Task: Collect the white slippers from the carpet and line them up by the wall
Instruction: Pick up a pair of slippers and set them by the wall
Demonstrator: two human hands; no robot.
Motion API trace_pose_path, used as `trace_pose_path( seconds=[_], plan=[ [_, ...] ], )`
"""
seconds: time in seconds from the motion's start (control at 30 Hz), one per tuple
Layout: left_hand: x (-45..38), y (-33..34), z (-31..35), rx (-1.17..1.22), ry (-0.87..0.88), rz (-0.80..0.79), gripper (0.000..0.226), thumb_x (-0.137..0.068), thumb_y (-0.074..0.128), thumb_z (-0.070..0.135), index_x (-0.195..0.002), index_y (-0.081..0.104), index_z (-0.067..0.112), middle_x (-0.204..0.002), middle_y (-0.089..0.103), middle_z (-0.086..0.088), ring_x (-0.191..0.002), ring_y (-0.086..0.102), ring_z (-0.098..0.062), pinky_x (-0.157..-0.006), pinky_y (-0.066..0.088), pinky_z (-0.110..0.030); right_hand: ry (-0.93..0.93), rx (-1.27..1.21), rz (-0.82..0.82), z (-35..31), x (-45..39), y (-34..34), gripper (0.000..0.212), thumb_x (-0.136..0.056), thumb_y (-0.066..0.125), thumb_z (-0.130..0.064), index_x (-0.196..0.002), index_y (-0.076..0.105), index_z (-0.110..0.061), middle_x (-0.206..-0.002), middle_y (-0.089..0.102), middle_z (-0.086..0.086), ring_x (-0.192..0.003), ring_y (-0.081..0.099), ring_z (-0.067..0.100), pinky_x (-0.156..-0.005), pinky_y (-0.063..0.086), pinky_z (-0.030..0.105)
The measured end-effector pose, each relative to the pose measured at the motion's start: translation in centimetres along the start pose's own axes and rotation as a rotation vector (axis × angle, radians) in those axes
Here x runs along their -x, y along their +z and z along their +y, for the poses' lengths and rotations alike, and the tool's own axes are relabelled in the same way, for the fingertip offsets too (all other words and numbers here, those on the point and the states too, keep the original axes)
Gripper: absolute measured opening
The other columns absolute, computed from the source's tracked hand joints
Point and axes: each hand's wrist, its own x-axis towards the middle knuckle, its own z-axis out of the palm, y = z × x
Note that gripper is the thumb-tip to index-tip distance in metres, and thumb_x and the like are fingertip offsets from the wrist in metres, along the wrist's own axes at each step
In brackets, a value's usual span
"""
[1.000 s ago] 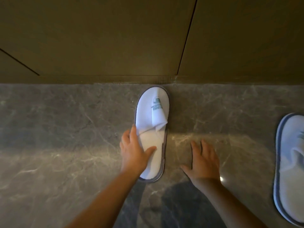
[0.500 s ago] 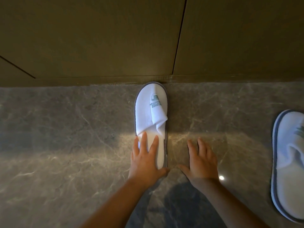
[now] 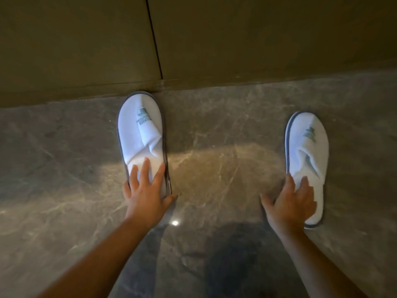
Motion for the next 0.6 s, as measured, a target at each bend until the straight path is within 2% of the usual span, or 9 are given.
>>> trace_pose_path(
  seconds=[0.07,0.17,0.37,0.5,0.6],
  plan=[
    [0.0,0.3,0.5,-0.022,0.001,0.008,0.079,-0.073,0.059,0.049,-0.138,0.019,0.03,-0.154,0.004,-0.01,-0.139,0.001,-0.036,-0.11,0.013,-0.055,0.099,0.004,-0.018,1.7,-0.5,0.1,0.08,-0.072,0.067,-0.04,-0.135,0.024,-0.015,-0.149,0.014,0.024,-0.134,0.014,0.045,-0.106,0.02,0.063],
    [0.2,0.5,0.8,-0.027,0.016,-0.019,0.076,-0.076,0.057,0.048,-0.139,0.017,0.03,-0.154,0.001,-0.01,-0.14,-0.002,-0.035,-0.111,0.009,-0.054,0.104,0.005,-0.026,3.0,-0.7,0.6,0.077,-0.073,0.064,-0.044,-0.134,0.024,-0.017,-0.147,0.014,0.026,-0.132,0.018,0.046,-0.103,0.027,0.063],
    [0.3,0.2,0.7,-0.059,0.051,-0.024,0.073,-0.078,0.056,0.045,-0.139,0.019,0.027,-0.154,0.005,-0.011,-0.14,0.001,-0.034,-0.112,0.009,-0.051,0.143,-0.176,0.051,2.9,-0.8,0.6,0.063,-0.072,0.07,-0.029,-0.125,0.039,-0.019,-0.143,0.02,0.029,-0.125,0.025,0.049,-0.099,0.029,0.061],
    [0.3,-0.2,0.4,-0.052,0.068,-0.059,0.072,-0.078,0.055,0.046,-0.138,0.021,0.026,-0.155,0.009,-0.008,-0.141,0.003,-0.03,-0.113,0.011,-0.048,0.089,-0.196,0.045,2.8,-0.5,0.5,0.058,-0.069,0.072,-0.024,-0.12,0.045,-0.016,-0.137,0.033,0.025,-0.124,0.03,0.045,-0.097,0.031,0.062],
    [0.3,-0.8,-0.1,-0.02,0.095,-0.09,0.069,-0.079,0.055,0.045,-0.137,0.023,0.027,-0.155,0.009,-0.004,-0.142,0.003,-0.025,-0.114,0.011,-0.042,0.0,-0.309,0.067,0.6,1.3,1.1,0.058,-0.063,0.076,-0.018,-0.116,0.05,-0.013,-0.134,0.039,0.022,-0.121,0.031,0.044,-0.097,0.03,0.057]
  ],
)
